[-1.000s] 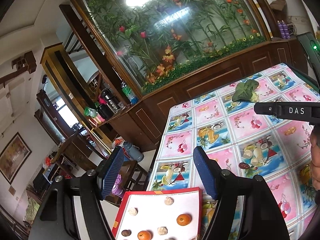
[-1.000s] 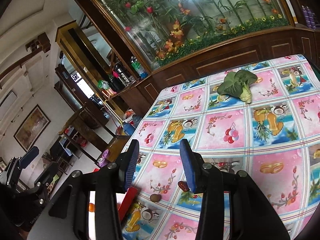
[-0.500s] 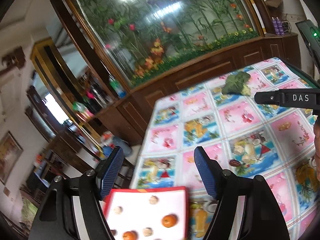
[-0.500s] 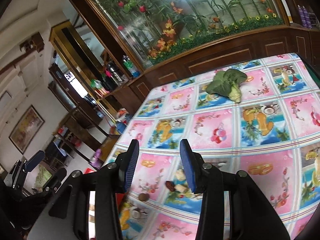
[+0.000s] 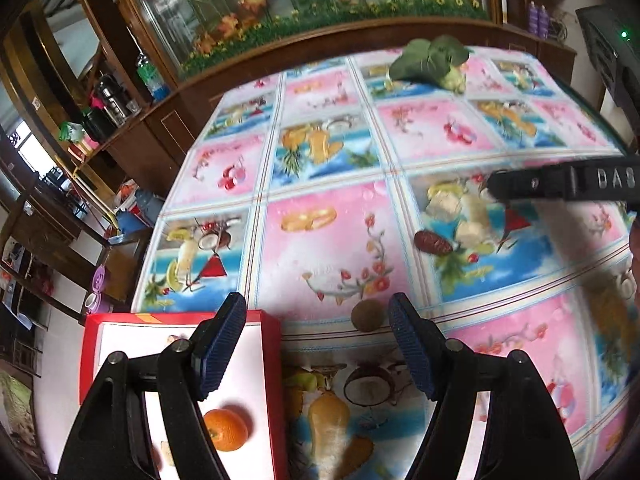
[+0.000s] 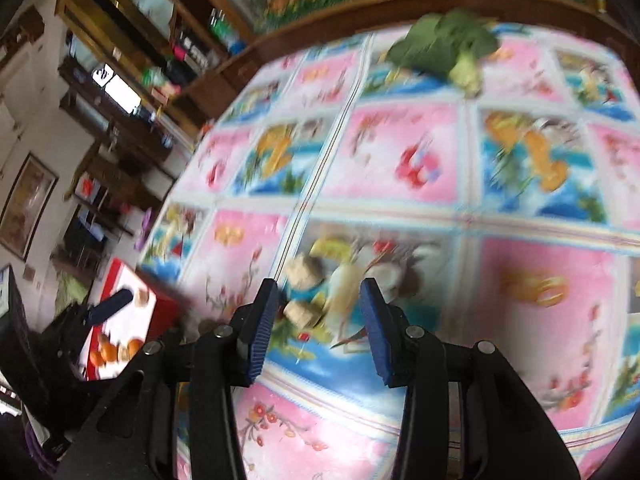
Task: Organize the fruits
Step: 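Grasp a small beige cake with the right tool while the left tool grasps a brown kiwi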
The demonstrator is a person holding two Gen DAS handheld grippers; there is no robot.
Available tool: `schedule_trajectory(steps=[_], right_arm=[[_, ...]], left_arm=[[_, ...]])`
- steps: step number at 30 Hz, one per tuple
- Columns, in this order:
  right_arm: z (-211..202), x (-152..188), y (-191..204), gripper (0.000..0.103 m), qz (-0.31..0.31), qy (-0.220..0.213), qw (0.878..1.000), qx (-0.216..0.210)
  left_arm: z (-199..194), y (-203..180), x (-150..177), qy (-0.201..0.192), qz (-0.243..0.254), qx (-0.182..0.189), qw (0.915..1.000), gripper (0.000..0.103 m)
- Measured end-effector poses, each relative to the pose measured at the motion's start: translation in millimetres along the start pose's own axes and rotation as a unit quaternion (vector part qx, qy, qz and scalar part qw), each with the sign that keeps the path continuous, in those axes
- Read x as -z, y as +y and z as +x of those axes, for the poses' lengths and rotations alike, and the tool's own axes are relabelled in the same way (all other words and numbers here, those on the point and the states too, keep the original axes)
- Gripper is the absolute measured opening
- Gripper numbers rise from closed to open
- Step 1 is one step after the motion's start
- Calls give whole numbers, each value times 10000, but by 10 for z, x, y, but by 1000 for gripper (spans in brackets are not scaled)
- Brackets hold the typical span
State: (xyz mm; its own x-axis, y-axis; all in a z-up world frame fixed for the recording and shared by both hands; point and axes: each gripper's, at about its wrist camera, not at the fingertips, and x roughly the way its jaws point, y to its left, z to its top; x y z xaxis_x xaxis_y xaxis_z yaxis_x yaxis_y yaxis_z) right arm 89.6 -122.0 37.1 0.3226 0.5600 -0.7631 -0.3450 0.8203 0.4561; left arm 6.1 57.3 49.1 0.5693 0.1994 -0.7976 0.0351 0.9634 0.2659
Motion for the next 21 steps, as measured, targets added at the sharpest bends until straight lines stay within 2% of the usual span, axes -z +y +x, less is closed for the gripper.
schedule_trajectory(steps=[5,11,14,17,21], right_arm=[[191,105,199,45,-519,214,9984,78],[348,168,241,44,-762,309,9959,368],[408,181,259,35,-877,269,9941,570],[423,185,274,31,-959,206,9933,616],[433,170,260,18,-994,173,9925,686]], left_arm=[[14,58,90,37,216,120,9997,73],[-4,14,192,83,671,436,9968,73],[36,34,155,95,626,485,9968,73],[83,8,106,105,604,574,9965,73],[148,-69,72,186,625,715,9953,73]])
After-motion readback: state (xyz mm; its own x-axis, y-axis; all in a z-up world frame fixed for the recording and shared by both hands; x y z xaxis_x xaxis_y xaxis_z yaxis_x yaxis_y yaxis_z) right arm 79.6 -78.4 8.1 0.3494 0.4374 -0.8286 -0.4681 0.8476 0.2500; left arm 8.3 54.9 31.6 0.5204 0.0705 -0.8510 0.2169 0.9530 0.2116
